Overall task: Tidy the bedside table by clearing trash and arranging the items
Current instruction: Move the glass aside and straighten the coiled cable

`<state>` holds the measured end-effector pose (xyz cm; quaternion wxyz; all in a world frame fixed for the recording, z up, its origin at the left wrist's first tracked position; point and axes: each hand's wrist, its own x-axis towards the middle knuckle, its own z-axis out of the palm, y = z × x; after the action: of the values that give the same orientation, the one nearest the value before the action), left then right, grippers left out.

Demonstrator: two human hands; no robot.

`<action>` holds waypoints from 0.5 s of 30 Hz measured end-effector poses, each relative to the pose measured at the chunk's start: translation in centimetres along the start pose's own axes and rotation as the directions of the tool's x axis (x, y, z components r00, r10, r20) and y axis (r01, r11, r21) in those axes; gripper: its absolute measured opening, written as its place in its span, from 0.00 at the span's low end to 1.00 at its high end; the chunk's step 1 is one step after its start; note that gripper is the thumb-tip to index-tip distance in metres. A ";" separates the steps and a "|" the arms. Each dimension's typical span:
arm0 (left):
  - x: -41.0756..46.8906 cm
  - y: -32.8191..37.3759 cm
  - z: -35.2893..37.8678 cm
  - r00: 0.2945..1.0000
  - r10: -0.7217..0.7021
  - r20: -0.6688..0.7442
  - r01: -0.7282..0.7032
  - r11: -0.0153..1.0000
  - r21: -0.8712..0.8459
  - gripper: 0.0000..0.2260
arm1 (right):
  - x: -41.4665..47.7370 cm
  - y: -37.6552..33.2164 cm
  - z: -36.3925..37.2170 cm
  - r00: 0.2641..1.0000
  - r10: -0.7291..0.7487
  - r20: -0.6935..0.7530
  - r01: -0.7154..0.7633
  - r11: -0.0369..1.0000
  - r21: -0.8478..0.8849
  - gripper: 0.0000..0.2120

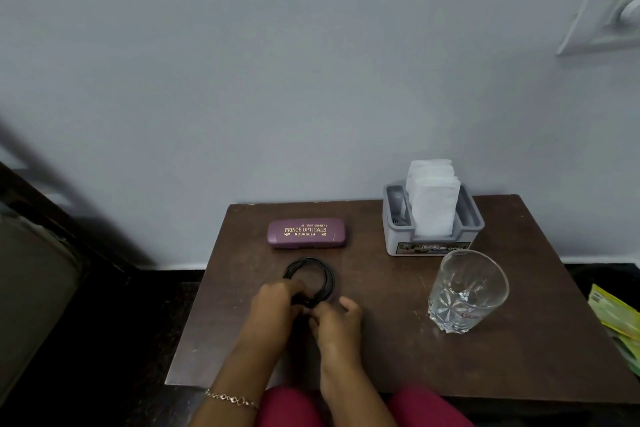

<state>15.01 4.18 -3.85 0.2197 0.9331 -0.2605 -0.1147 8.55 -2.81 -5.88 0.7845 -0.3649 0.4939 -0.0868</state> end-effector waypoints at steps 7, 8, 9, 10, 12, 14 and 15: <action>0.2 0.1 0.5 0.999 -0.001 -0.044 -0.002 0.997 -0.073 0.14 | 0.0 -1.2 -0.5 0.998 -0.006 0.070 0.020 0.979 -0.202 0.16; 0.3 0.0 0.6 0.999 -0.007 -0.043 0.004 0.997 -0.075 0.15 | 0.1 -1.3 -0.6 0.997 -0.043 0.066 0.060 0.960 -0.275 0.14; 0.3 -0.1 0.6 0.999 -0.007 -0.036 0.004 0.997 -0.071 0.16 | 0.1 -1.5 -0.6 0.992 -0.107 0.063 0.123 0.918 -0.376 0.12; 0.4 -0.3 0.6 1.000 0.001 -0.026 -0.003 0.998 -0.068 0.16 | 0.2 -1.7 -0.8 0.981 -0.179 0.068 0.190 0.859 -0.476 0.11; 0.4 -0.6 0.7 0.999 0.033 -0.030 -0.036 0.993 -0.111 0.16 | 0.1 -2.1 -1.1 0.944 -0.313 0.103 0.306 0.717 -0.626 0.11; 0.1 -0.8 0.8 0.997 0.053 -0.062 -0.063 0.983 -0.173 0.14 | 0.2 -2.5 -1.4 0.888 -0.426 0.173 0.419 0.595 -0.686 0.19; -0.1 -1.0 0.8 0.995 0.054 -0.088 -0.071 0.977 -0.203 0.13 | 0.3 -2.6 -1.5 0.867 -0.451 0.211 0.458 0.553 -0.696 0.23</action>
<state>15.12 4.68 -4.97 0.3289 0.9007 -0.2674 -0.0955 8.03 -5.49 -4.73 0.5265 -0.7599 0.3725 -0.0818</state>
